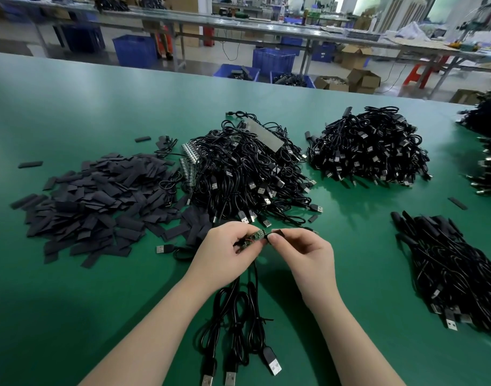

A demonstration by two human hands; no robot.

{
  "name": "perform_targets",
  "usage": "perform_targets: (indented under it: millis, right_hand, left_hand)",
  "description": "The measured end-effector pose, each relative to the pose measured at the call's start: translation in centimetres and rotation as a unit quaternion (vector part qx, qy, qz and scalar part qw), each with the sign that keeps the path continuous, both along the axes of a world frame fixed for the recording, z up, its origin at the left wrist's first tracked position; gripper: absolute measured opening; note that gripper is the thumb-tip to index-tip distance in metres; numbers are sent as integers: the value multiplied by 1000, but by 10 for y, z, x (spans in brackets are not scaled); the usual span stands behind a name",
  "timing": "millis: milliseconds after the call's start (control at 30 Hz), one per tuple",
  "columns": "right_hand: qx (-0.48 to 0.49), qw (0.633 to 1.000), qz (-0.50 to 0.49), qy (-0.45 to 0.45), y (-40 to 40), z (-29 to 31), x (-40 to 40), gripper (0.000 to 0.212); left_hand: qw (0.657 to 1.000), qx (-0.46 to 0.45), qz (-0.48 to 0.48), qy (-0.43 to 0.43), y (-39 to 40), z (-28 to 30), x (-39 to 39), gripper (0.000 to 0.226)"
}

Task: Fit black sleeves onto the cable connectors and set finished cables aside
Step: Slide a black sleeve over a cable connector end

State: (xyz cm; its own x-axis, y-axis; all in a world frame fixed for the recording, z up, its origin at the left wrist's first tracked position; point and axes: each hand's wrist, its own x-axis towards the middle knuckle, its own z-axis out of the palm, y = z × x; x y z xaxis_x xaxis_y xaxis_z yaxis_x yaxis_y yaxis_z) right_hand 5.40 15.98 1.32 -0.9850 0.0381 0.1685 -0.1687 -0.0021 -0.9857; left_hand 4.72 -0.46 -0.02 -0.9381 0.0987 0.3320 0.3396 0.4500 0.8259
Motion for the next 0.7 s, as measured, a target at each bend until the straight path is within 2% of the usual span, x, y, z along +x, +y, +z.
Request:
perform_targets:
  millis: [67, 200, 267, 367, 600, 700]
  right_hand:
    - [17, 1000, 15, -5, 0, 0, 0, 14]
    - [74, 997, -7, -15, 1, -1, -1, 8]
    - [50, 998, -29, -21, 2, -2, -2, 8]
    - [26, 999, -45, -14, 5, 0, -3, 11]
    - [8, 1000, -29, -6, 5, 3, 0, 21]
    - [10, 1000, -12, -2, 4, 4, 1, 21]
  left_hand:
    - [1000, -5, 4, -2, -2, -1, -1, 8]
    - [1000, -7, 12, 12, -2, 0, 1, 20]
    - [1000, 2, 17, 12, -2, 2, 2, 32]
    - [1000, -4, 24, 7, -2, 2, 3, 39]
    - [999, -17, 50, -2, -3, 0, 2, 23]
    - [999, -5, 35, 8, -3, 2, 1, 32]
